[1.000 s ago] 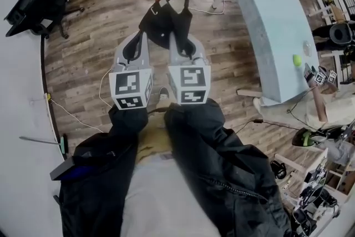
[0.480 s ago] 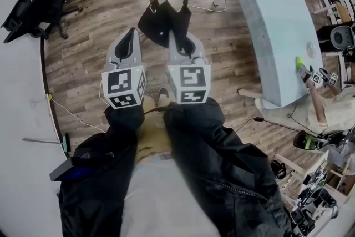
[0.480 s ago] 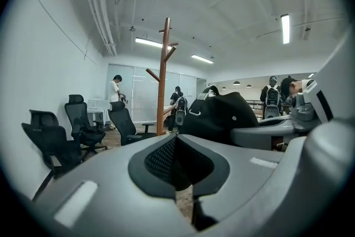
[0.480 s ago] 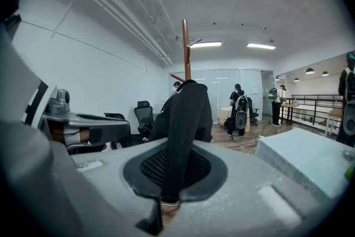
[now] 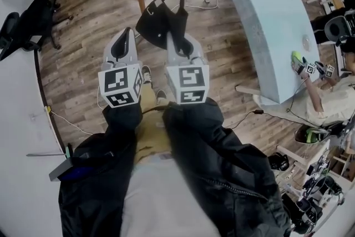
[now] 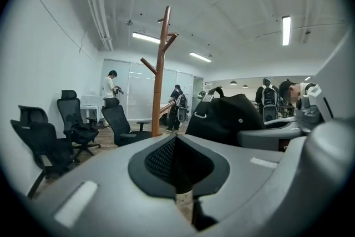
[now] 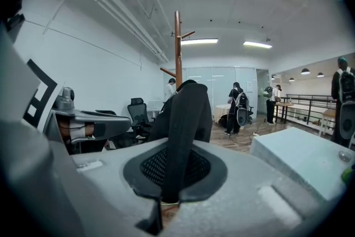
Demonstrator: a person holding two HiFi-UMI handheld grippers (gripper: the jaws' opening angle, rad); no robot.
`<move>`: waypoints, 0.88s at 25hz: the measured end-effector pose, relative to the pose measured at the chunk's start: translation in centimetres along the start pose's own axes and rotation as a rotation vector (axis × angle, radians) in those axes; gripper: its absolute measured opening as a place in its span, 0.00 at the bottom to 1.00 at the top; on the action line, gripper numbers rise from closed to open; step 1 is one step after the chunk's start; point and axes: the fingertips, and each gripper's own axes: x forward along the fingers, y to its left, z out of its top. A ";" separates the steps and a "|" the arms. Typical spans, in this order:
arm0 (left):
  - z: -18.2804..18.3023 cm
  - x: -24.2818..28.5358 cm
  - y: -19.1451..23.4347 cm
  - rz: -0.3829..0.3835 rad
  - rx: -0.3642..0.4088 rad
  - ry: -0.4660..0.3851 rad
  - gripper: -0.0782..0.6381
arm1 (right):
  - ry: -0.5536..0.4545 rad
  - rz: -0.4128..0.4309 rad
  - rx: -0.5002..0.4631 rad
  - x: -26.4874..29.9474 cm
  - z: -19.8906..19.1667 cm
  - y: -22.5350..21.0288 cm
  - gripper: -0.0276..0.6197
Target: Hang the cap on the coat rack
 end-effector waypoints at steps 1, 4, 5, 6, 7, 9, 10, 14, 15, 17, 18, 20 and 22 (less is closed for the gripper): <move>0.3 0.9 -0.3 -0.014 0.000 -0.004 0.10 | -0.002 -0.013 -0.005 0.3 0.2 -0.8 0.06; 1.4 3.2 -0.6 -0.051 0.001 -0.020 0.10 | -0.008 -0.051 -0.010 1.8 1.2 -2.7 0.06; 1.8 3.9 -0.4 -0.057 0.001 -0.024 0.10 | -0.008 -0.060 -0.011 2.4 1.5 -3.2 0.06; 2.2 4.6 0.0 -0.061 0.000 -0.027 0.10 | -0.007 -0.067 -0.013 3.0 1.8 -3.5 0.06; 2.4 5.3 0.4 -0.065 -0.003 -0.029 0.10 | -0.006 -0.073 -0.017 3.7 2.1 -3.7 0.06; 2.9 6.8 1.2 -0.073 -0.007 -0.032 0.10 | -0.002 -0.075 -0.028 5.1 2.5 -3.9 0.06; 3.1 7.4 1.6 -0.078 -0.008 -0.033 0.10 | 0.001 -0.071 -0.036 5.8 2.7 -3.9 0.06; 3.8 9.6 2.7 -0.101 -0.004 -0.030 0.10 | 0.016 -0.059 -0.053 7.9 3.3 -4.6 0.06; 3.9 10.1 3.0 -0.104 -0.004 -0.028 0.10 | 0.024 -0.068 -0.052 8.3 3.3 -4.9 0.06; 4.2 11.0 3.6 -0.113 -0.007 -0.024 0.10 | 0.042 -0.093 -0.050 9.1 3.3 -5.7 0.06; 4.3 11.4 3.8 -0.118 -0.008 -0.022 0.10 | 0.050 -0.104 -0.050 9.4 3.2 -6.0 0.06; 4.4 12.2 4.1 -0.129 -0.010 -0.020 0.10 | 0.059 -0.118 -0.049 10.2 3.3 -6.5 0.06; 4.4 13.0 4.4 -0.140 -0.012 -0.017 0.10 | 0.066 -0.123 -0.047 11.0 3.3 -6.9 0.06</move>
